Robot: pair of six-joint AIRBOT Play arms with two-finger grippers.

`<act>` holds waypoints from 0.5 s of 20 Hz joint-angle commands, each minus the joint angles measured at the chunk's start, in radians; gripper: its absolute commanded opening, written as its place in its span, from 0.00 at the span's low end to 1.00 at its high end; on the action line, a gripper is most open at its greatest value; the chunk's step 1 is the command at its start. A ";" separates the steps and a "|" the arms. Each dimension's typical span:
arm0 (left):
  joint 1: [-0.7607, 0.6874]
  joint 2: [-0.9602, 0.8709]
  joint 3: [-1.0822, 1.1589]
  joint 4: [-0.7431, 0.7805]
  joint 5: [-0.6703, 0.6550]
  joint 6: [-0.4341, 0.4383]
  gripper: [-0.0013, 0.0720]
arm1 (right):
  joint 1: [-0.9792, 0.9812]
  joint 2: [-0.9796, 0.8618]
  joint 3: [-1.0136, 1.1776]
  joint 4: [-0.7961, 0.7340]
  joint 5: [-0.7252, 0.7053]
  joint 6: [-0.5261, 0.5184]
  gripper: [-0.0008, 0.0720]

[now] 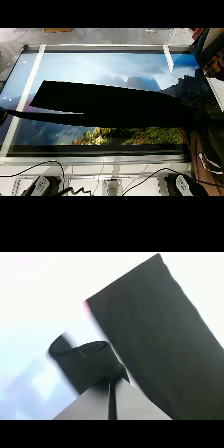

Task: Fold the clothes and pants, and hang the long-sleeved shirts on hangers.

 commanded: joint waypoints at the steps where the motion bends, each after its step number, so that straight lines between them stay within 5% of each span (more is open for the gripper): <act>1: -0.172 -0.025 0.017 -0.006 0.235 -0.047 0.03 | 0.154 -0.010 0.009 -0.092 -0.198 0.182 0.03; 4: -0.270 -0.108 0.055 -0.006 0.346 -0.105 0.02 | 0.217 -0.060 0.010 -0.096 -0.359 0.280 0.03; 10: -0.365 -0.380 0.319 -0.006 0.360 -0.188 0.02 | 0.222 -0.219 0.027 -0.080 -0.599 0.483 0.03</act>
